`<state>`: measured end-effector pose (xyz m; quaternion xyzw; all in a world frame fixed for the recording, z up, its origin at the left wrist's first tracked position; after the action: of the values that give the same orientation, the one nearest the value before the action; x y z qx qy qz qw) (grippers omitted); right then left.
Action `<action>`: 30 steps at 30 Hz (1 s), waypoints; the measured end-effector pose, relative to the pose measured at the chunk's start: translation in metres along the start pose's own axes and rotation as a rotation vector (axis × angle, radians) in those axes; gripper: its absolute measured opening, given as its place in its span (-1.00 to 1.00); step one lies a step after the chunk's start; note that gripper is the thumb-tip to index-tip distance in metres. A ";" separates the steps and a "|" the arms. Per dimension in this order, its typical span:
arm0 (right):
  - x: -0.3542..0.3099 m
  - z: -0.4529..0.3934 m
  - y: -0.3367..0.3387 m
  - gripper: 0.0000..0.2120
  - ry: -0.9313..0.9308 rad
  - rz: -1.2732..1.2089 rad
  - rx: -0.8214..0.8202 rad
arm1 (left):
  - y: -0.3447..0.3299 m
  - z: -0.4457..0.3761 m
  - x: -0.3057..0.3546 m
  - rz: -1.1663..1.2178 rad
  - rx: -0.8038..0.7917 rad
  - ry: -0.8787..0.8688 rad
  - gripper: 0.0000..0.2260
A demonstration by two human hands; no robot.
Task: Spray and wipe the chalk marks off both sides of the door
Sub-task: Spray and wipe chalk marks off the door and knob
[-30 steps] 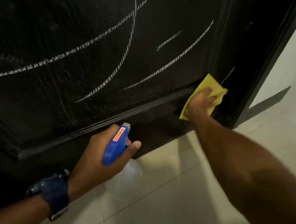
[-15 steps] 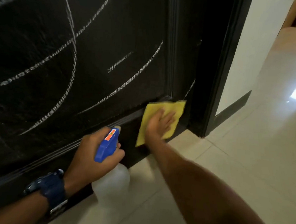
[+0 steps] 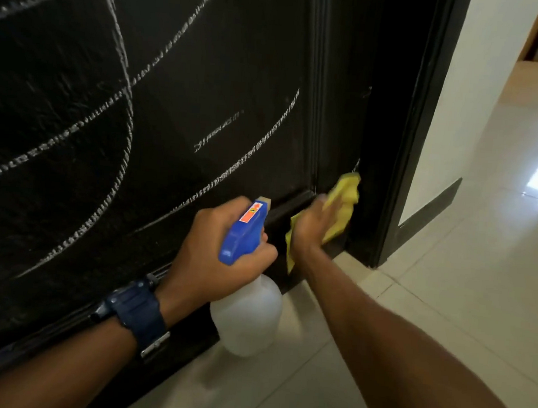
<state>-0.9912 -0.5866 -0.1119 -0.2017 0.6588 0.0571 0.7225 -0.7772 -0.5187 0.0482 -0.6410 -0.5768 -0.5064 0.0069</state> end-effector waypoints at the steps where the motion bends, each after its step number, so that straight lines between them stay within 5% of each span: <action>1: -0.035 -0.011 -0.004 -0.47 0.113 0.020 -0.013 | -0.003 0.001 -0.002 0.004 0.009 -0.003 -0.85; 4: -0.084 -0.035 -0.013 -0.44 0.204 0.072 -0.019 | -0.008 0.000 -0.009 0.008 0.040 0.014 -0.84; 8: -0.041 -0.024 -0.003 -0.46 0.352 0.021 -0.005 | -0.008 -0.007 -0.005 0.003 0.048 -0.002 -0.84; 10: -0.004 -0.016 0.000 -0.43 0.272 0.019 -0.008 | -0.004 -0.009 -0.006 -0.005 0.065 0.002 -0.85; 12: 0.027 -0.005 0.003 -0.29 0.053 0.014 -0.027 | -0.002 -0.006 -0.008 -0.004 0.060 0.009 -0.85; 15: 0.080 0.030 0.012 -0.33 -0.279 -0.168 0.058 | 0.002 0.011 -0.012 -0.024 0.036 0.038 -0.85; 17: 0.107 0.067 0.012 -0.22 -0.392 -0.156 -0.025 | 0.009 0.033 -0.017 -0.041 0.011 0.064 -0.87; 22: 0.119 0.166 -0.001 -0.42 -0.462 -0.036 -0.165 | 0.052 0.111 -0.025 -0.084 -0.026 0.101 -0.83; 27: 0.083 0.230 -0.020 -0.45 -0.122 0.101 -0.374 | 0.126 0.194 -0.031 -0.124 0.084 0.224 -0.84; 30: 0.043 0.295 -0.033 -0.45 0.494 0.244 -0.630 | 0.164 0.230 -0.033 -0.184 0.154 0.272 -0.85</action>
<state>-0.7005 -0.5161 -0.1319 -0.3409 0.7817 0.2909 0.4336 -0.5021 -0.4612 0.0089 -0.5087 -0.6638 -0.5412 0.0874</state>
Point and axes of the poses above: each hand's wrist, its own z-axis away from the middle knuckle, its own y-axis out of the back of the hand, x = y × z, the point moved 6 cm from there along -z, towards the middle knuckle, and after that the axes turned 2 degrees about y, right-handed, at the moved point
